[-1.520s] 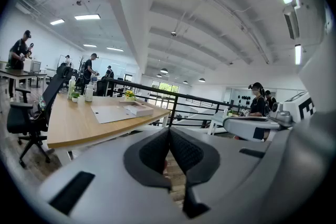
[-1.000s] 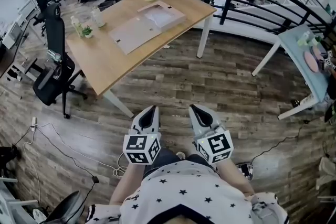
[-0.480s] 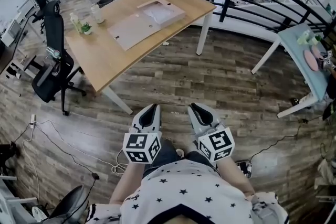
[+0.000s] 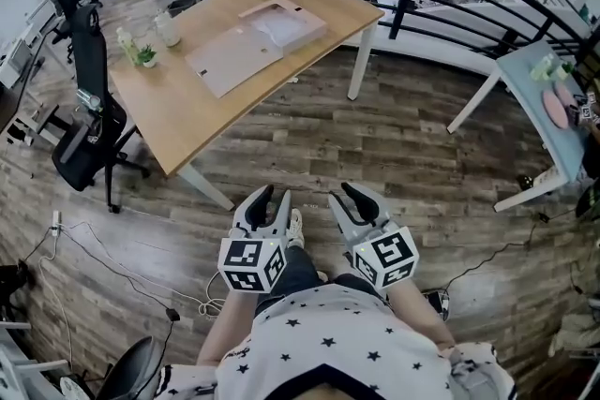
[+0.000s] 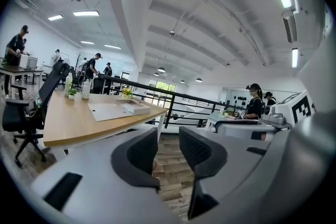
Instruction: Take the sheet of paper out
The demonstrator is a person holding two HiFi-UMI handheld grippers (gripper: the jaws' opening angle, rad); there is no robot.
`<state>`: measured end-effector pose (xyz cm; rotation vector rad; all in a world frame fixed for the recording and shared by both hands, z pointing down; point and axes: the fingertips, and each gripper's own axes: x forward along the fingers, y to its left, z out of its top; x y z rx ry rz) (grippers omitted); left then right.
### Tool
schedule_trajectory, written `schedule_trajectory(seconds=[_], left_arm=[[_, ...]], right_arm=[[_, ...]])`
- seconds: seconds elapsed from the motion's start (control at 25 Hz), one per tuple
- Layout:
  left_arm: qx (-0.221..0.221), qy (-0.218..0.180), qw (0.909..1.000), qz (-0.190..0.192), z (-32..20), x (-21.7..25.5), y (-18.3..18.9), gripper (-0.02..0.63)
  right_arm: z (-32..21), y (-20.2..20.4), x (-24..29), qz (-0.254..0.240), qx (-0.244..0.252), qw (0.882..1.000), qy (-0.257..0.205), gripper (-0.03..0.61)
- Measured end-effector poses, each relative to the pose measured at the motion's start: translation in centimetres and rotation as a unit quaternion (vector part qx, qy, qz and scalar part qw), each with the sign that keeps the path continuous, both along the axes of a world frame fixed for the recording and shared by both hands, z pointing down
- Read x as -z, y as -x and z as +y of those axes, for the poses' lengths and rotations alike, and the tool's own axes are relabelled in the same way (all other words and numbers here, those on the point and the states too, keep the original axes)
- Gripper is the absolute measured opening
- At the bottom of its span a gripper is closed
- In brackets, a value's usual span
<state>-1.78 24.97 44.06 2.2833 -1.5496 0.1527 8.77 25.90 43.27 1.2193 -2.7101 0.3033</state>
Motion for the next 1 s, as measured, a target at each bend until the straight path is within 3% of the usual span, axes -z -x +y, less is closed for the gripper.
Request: schedule_trajectory(seconds=[0.32, 0.8, 1.0], left_arm=[[-0.010, -0.019, 0.9997, -0.009, -1.2, 0.6, -0.7, 0.146], [-0.012, -0.024, 0.9995, -0.014, -2.8, 1.0, -0.2, 0.146], [-0.016, -0.013, 0.9997, -0.011, -8.5, 1.5, 1.1, 0.146]], right_arm=[[-1.3, -0.1, 0.2, -0.001, 0.006, 1.000, -0.004, 0.153], [-2.9, 0.6, 1.0, -0.009, 0.004, 1.000, -0.022, 0.158], [-8.6, 1.8, 1.7, -0.008, -0.005, 1.000, -0.014, 0.158]])
